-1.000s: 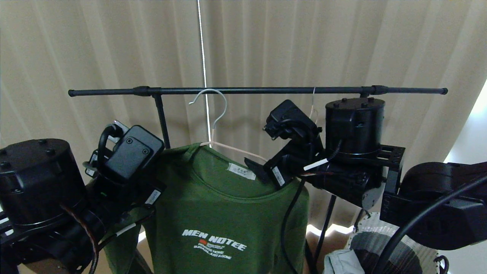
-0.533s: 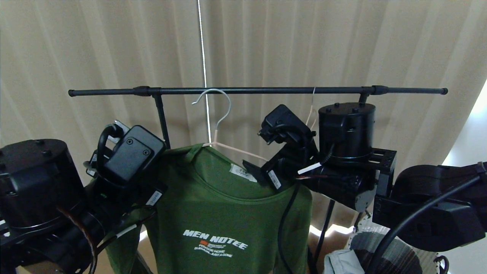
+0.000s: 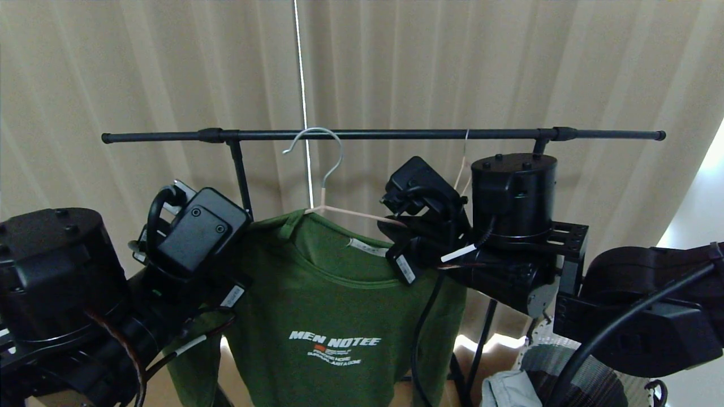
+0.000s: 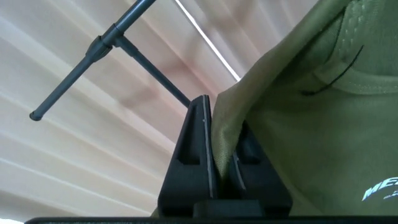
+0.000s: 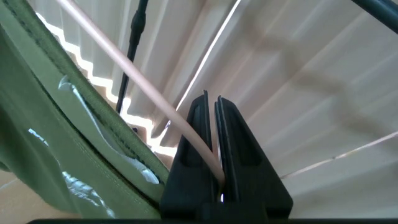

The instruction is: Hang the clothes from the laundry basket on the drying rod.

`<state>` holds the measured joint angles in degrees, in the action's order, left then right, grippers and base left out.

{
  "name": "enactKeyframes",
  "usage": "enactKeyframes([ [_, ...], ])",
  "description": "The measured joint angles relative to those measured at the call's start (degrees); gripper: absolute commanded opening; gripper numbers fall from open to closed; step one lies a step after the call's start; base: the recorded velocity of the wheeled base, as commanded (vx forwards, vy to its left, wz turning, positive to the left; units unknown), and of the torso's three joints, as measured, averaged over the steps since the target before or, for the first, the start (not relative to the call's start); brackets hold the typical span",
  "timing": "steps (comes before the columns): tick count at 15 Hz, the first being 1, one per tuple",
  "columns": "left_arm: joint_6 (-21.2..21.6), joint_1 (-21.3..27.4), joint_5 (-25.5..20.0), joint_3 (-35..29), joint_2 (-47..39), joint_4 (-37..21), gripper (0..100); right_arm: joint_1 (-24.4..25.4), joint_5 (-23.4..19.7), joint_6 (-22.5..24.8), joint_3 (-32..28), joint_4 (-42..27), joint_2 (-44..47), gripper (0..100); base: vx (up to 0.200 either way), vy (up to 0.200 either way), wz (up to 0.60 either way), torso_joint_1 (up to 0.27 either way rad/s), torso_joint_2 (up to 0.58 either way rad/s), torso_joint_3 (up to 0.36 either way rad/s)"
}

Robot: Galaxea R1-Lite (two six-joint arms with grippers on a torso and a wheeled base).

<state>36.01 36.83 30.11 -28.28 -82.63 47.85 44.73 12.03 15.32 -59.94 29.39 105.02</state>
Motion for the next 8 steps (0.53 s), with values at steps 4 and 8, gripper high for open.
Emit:
enactKeyframes([
  [4,-0.27,-0.1,0.18,1.39,0.4,-0.01,100,-0.07,0.26,-0.02,0.44,-0.09,-0.5,0,0.0,0.0,0.0,0.0,0.0,0.0],
  [8,-3.83,-0.17,-0.56,3.12,2.15,-0.01,100,-0.96,2.63,-0.17,2.21,-0.05,-2.44,0,0.0,0.0,0.0,0.0,0.0,0.0],
])
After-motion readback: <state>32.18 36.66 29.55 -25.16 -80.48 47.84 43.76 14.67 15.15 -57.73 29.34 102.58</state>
